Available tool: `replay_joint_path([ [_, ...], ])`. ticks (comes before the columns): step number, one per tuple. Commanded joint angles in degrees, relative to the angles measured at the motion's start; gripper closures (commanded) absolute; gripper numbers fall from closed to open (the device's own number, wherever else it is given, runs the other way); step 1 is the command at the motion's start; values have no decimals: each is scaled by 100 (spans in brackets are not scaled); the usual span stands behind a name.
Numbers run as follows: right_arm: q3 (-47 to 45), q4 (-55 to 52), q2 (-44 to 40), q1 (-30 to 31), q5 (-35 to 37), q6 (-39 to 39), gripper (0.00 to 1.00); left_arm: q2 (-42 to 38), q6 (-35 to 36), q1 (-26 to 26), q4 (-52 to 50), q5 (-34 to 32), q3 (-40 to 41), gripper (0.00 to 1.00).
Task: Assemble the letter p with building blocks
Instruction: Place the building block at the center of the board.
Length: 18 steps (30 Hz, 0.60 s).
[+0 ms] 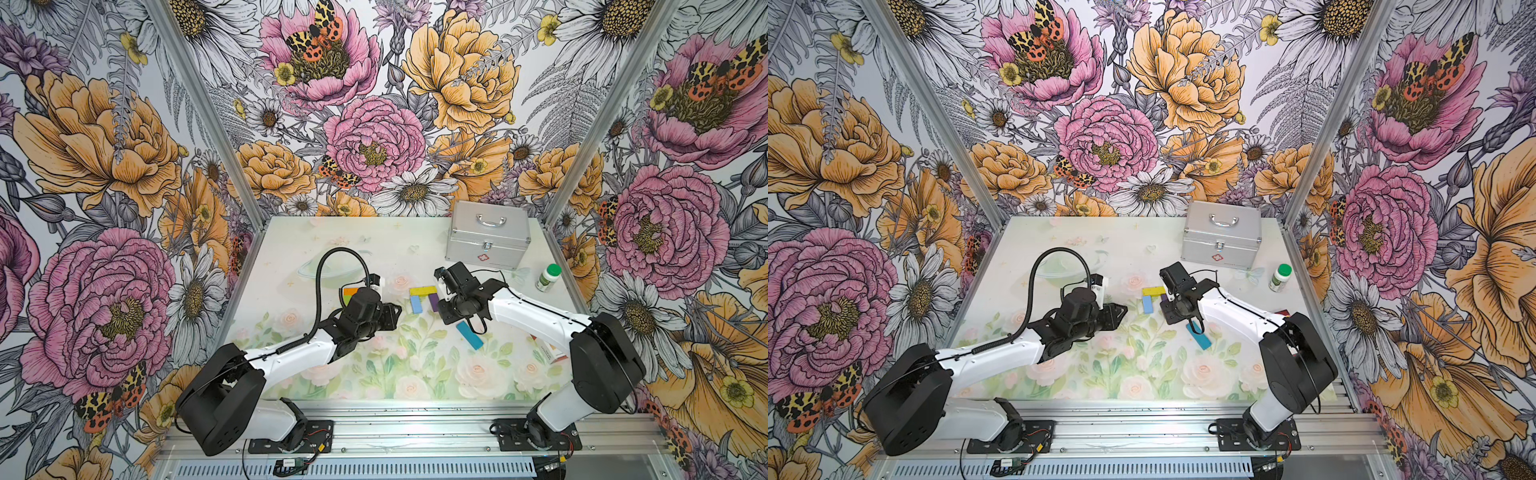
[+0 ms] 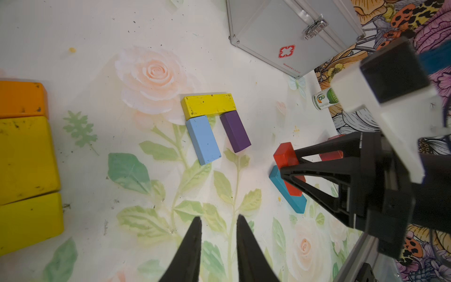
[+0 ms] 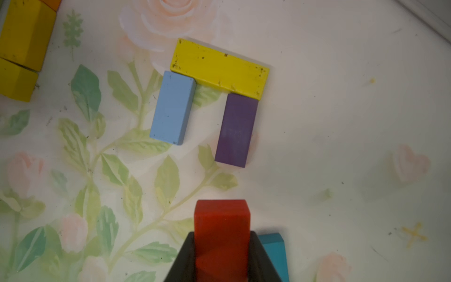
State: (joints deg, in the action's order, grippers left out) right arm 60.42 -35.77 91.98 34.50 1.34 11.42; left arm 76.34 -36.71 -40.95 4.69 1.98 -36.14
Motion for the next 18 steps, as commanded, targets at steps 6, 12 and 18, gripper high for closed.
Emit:
replay_joint_path([
  [6, 313, -49, 448, 378, -247, -848, 99, -56, -104, 78, 70, -114, 57, 73],
  [12, 336, -36, 833, 504, -104, -1061, 89, 87, -88, 49, 76, -93, -46, 72],
  [18, 525, -10, 1174, 558, -12, -1066, 83, 219, -62, 43, 76, -26, -130, 72],
])
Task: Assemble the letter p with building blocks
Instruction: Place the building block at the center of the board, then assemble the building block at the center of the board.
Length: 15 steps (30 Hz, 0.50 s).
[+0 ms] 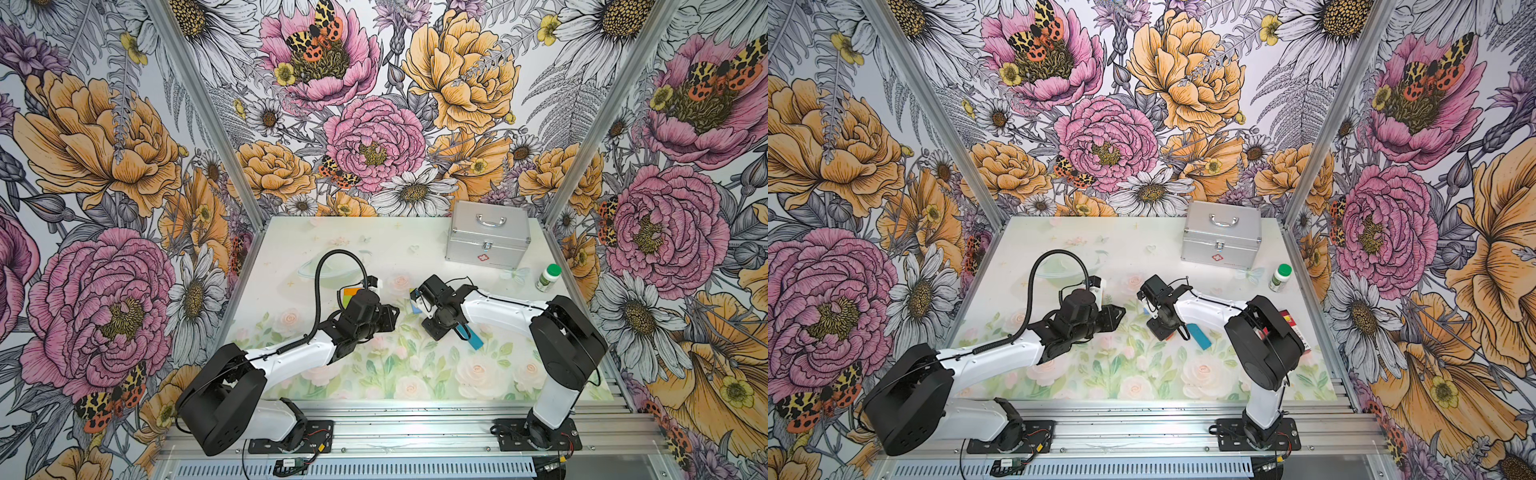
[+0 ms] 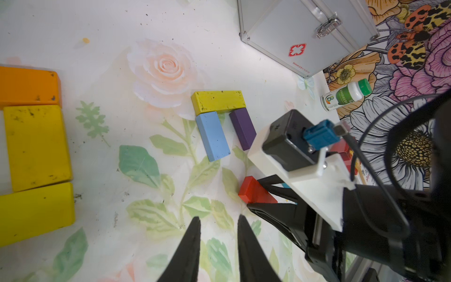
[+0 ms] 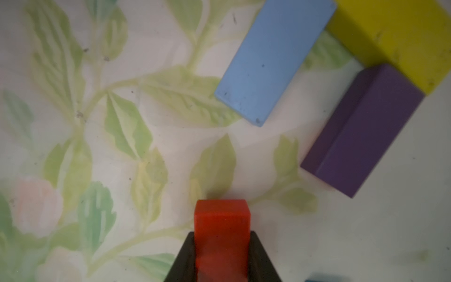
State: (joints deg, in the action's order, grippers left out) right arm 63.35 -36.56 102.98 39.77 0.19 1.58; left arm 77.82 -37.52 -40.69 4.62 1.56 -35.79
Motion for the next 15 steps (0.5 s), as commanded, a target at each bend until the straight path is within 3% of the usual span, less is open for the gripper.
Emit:
replay_joint_path([
  [1, 255, 70, 90, 31, 119, -83, 77, 90, 10, 17, 83, 22, -165, 72],
  [4, 257, 77, -30, 31, 157, -20, 62, 158, -1, 14, 83, 28, -182, 72],
  [9, 53, 195, -702, -42, -137, 487, 45, 384, -10, -110, 120, 74, -291, 72],
  [12, -333, 377, -1137, -207, -486, 1098, 40, 593, -42, -175, 218, 134, -370, 72],
  [15, -708, 377, -1388, -246, -556, 1726, 44, 859, -82, -233, 375, 301, -492, 72],
])
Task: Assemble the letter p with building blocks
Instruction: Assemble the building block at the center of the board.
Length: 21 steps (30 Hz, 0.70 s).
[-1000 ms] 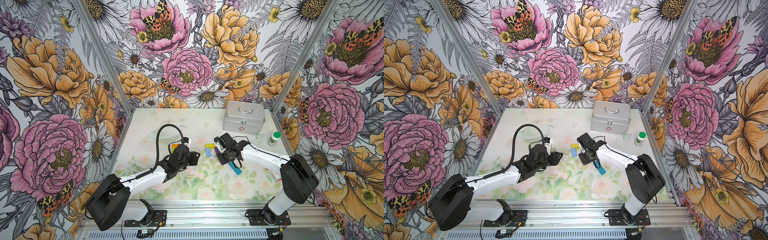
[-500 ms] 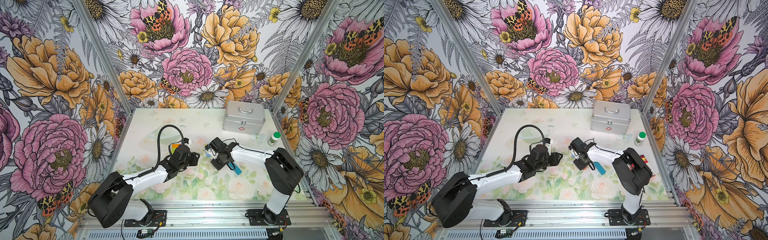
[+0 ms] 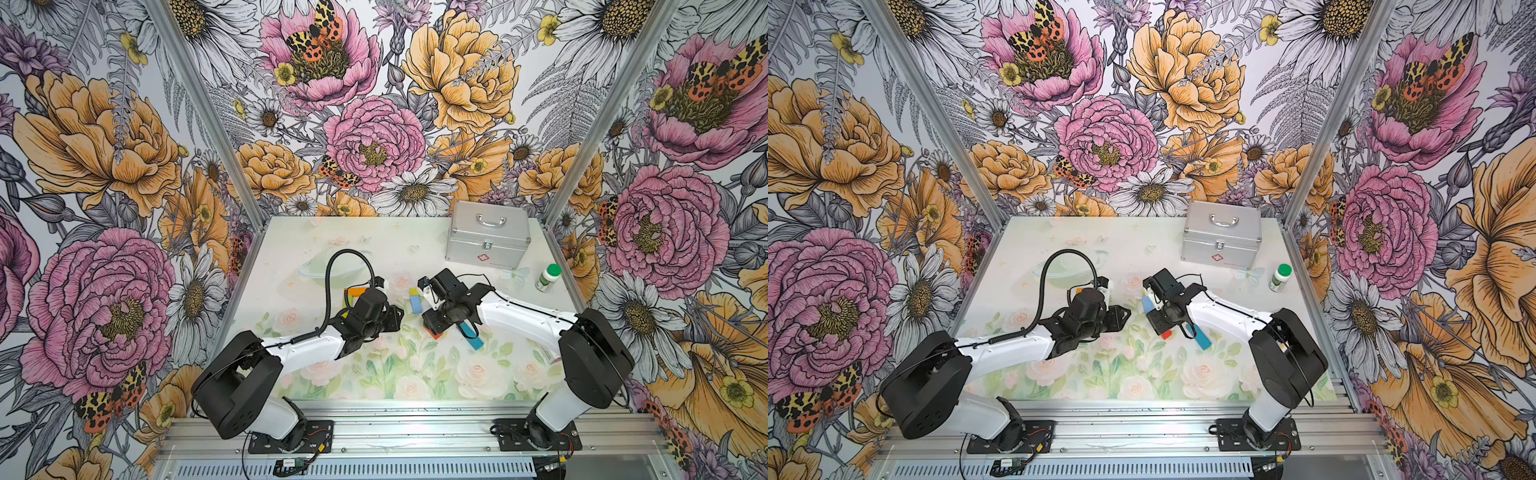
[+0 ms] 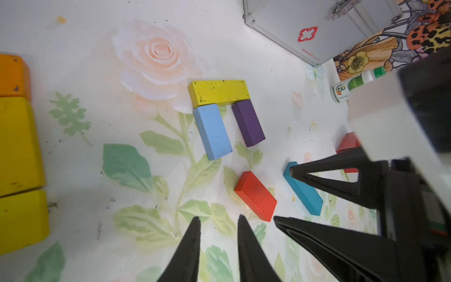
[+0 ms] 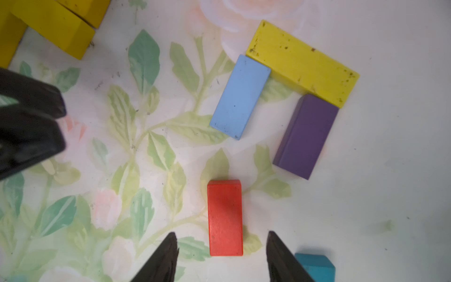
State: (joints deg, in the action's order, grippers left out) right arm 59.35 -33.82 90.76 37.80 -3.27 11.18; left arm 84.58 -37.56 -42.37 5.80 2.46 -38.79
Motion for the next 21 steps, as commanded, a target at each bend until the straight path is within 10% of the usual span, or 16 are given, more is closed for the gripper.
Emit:
replay_joint_path([
  [1, -483, 112, -246, -54, -225, 956, 46, 293, -93, -87, 316, 284, -234, 73],
  [10, -1935, 1155, -823, -133, -446, 2614, 84, 916, -182, -177, 624, 589, -546, 75],
  [21, -1873, 1439, -255, -259, -587, 2652, 95, 1450, -225, -250, 660, 761, -790, 88],
])
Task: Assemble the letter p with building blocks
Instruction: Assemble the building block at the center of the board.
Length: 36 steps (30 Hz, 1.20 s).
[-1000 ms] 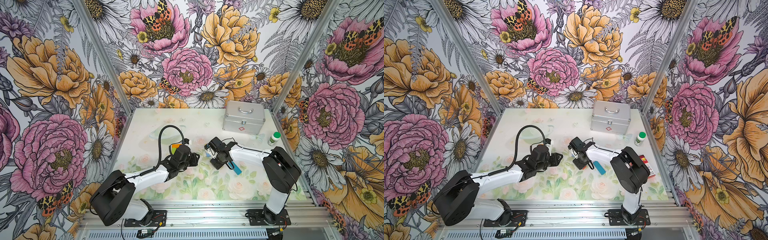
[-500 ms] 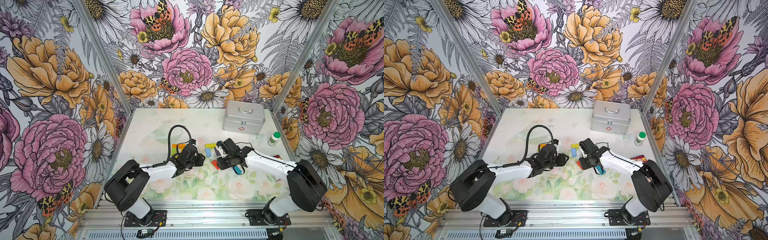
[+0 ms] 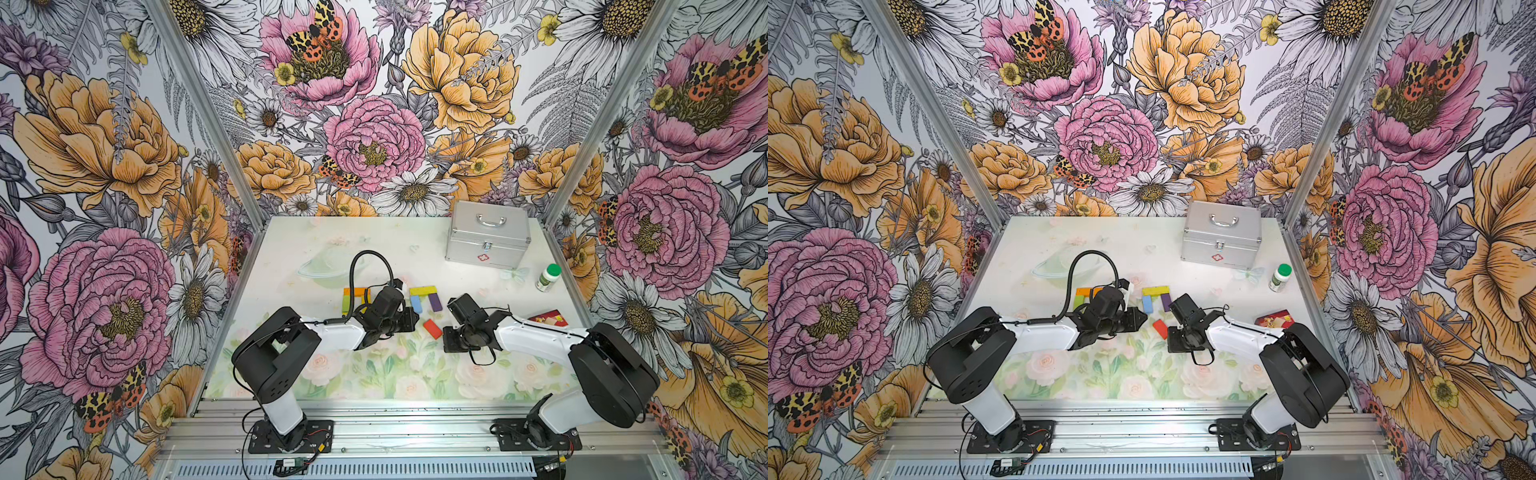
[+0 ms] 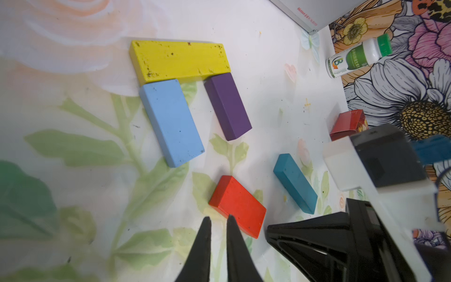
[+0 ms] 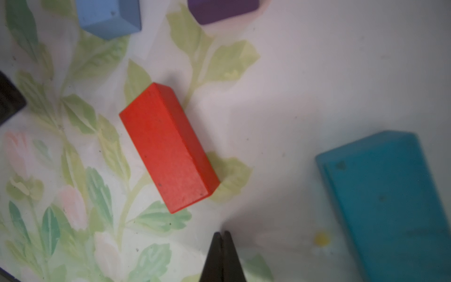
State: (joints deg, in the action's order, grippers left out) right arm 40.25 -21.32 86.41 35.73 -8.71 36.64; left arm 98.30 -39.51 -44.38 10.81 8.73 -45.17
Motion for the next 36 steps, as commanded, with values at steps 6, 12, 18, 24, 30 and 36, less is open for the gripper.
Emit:
replay_joint_path([
  [6, 55, 263, 336, -201, -14, 93, 96, 378, -91, -58, 158, 230, -338, 88],
  [12, 5, 267, 357, -310, -68, 54, 96, 787, -118, -66, 141, 313, -540, 89],
  [18, -8, 268, 406, -390, -105, -19, 96, 1031, -146, -76, -6, 345, -744, 89],
  [24, 71, 258, 473, -483, -140, -86, 96, 1132, -112, -114, -165, 425, -867, 93],
  [30, 269, 260, 670, -631, -147, -174, 96, 919, -96, -141, -263, 368, -720, 99],
  [36, 494, 254, 979, -807, -122, -332, 97, 809, -110, -184, -281, 337, -659, 100],
])
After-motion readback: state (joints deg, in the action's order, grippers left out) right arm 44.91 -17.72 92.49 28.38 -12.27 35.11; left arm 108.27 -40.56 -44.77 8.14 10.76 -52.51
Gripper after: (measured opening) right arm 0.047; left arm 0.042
